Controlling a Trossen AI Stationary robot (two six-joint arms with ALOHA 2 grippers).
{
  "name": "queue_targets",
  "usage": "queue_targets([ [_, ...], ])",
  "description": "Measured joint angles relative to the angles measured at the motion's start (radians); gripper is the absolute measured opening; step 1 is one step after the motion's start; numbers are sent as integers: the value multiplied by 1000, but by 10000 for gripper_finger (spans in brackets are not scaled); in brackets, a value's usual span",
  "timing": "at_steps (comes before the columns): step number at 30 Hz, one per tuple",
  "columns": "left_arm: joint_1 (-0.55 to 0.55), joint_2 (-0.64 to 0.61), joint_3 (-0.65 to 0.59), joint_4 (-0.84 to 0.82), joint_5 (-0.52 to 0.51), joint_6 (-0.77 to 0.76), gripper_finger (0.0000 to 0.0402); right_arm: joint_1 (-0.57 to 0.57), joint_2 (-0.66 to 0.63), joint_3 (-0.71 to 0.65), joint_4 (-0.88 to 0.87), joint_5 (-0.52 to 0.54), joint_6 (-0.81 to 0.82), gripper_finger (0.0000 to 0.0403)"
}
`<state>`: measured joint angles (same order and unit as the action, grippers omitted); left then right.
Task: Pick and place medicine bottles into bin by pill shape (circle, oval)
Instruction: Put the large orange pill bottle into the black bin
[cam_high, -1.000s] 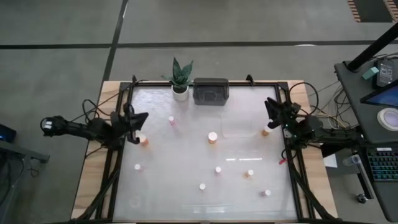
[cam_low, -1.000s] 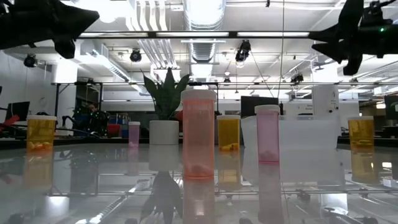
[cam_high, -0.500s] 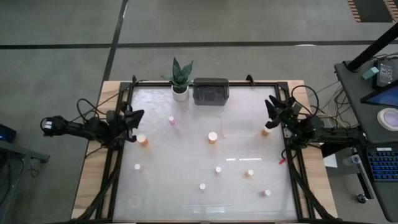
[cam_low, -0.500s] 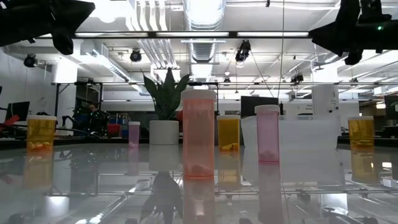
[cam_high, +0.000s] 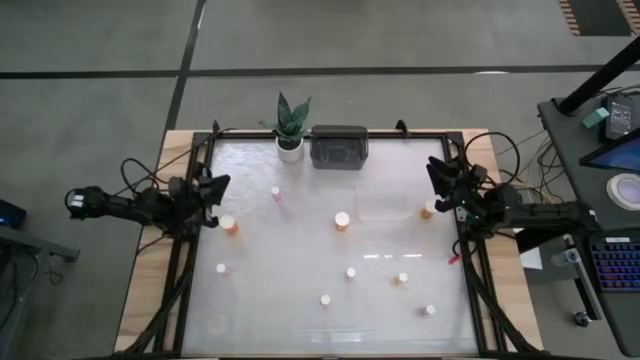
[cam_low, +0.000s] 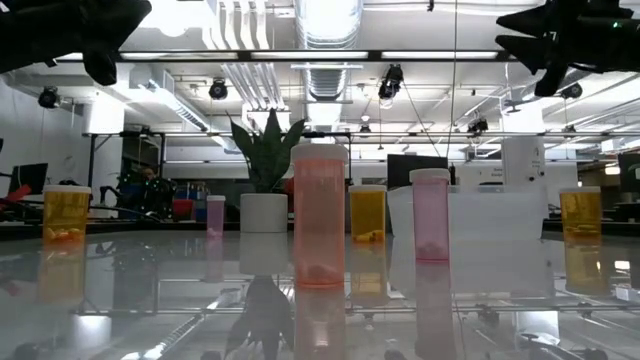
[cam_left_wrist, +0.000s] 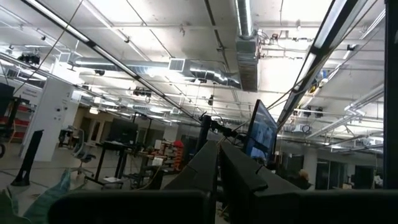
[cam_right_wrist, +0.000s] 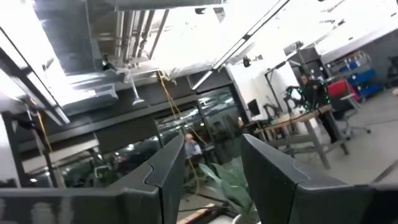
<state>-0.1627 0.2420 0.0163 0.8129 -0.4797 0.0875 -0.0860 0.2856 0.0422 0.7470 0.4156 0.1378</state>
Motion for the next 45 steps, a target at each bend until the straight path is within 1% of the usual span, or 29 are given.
queue_targets([
  [3, 0, 1, 0, 16, 2, -1, 2, 0, 57, 15, 14, 0, -22, 148],
  [7, 0, 3, 1, 40, 2, -1, 2, 0, 144, 82, -3, 0, -60, 148],
  [9, 0, 5, 3, 50, 3, -1, 2, 0, 186, 122, -22, 3, -109, 148],
  [11, 0, 5, 4, 49, 3, -1, 2, 0, 220, 157, -40, 5, -199, 148],
  [14, -1, 6, 10, 48, 6, -6, 2, 0, 267, 203, -57, 7, -396, 148],
  [16, -1, 15, 18, 47, 21, -35, 2, 0, 289, 230, -83, 8, -441, 148],
  [21, -1, 83, 57, 44, 51, -64, 2, 0, 332, 306, -190, 12, -332, 148],
  [23, -1, 123, 76, 44, 51, -85, 2, 0, 339, 344, -273, 12, -263, 148],
  [27, -1, 211, 126, 43, 51, -116, 2, 0, 349, 431, -526, 6, -185, 148],
  [32, -1, 308, 197, 36, 51, -161, 2, 1, 351, 525, -796, -8, -129, 148],
  [35, -1, 383, 248, 24, 51, -163, 2, 13, 344, 531, -855, -37, -124, 148],
  [40, -1, 521, 365, -74, 51, -164, 2, 45, 321, 504, -841, -57, -129, 148],
  [45, -1, 650, 503, -219, 51, -161, 2, 69, 317, 494, -824, -57, -172, 148],
])
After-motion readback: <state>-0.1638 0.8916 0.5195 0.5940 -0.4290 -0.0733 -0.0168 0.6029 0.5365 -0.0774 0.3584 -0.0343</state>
